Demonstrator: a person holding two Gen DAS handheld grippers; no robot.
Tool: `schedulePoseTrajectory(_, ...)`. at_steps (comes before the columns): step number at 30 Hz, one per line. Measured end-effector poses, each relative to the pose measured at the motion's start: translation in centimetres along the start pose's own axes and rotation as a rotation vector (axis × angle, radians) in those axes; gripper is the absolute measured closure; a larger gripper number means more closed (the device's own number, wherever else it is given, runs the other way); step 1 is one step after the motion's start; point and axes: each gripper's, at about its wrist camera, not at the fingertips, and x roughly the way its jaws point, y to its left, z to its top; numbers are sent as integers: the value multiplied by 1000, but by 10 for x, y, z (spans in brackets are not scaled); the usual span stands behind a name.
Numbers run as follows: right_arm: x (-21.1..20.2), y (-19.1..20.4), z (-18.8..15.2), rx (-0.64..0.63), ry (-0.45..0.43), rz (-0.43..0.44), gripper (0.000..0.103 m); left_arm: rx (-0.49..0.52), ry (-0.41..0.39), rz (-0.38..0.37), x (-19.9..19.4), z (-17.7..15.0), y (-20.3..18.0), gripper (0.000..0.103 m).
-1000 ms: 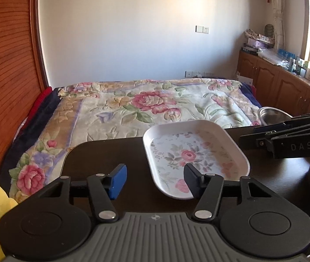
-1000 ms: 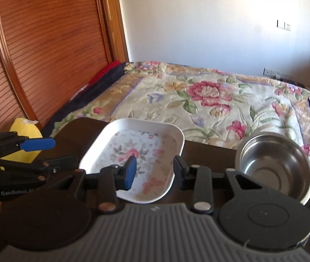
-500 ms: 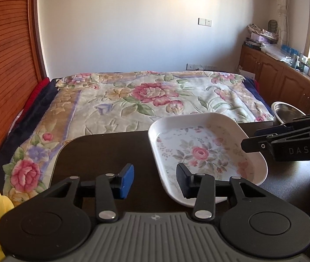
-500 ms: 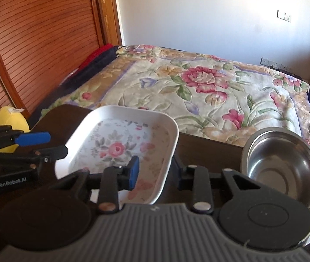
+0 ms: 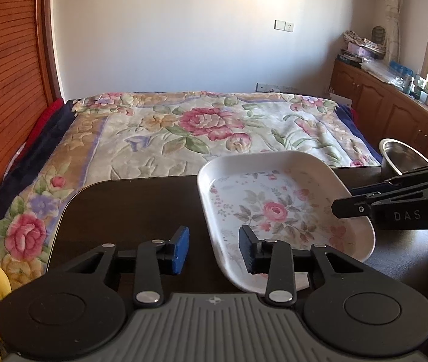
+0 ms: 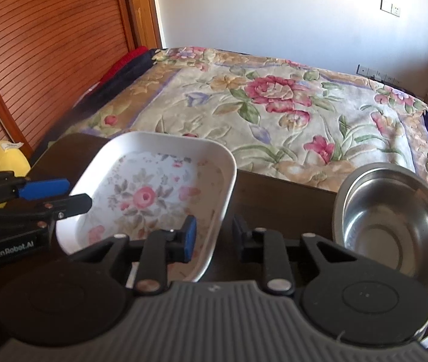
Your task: Organize plates and bowls
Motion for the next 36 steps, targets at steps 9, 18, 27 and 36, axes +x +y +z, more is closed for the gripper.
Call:
schedulePoseTrajectory(9, 8, -1, 3, 7, 20, -3, 79, -9, 12, -3, 8, -1, 0, 70)
schedulePoseTrajectory(18, 7, 1, 2, 21, 33, 22, 84, -5, 13, -1, 5, -3, -1, 86)
schedulePoseTrajectory(27, 5, 4, 0, 25, 44, 54, 84, -13, 25, 21, -2, -4, 1, 86)
schedulePoseTrajectory(36, -2, 4, -2, 34, 44, 83, 84, -17, 20, 28, -14, -6, 1, 86)
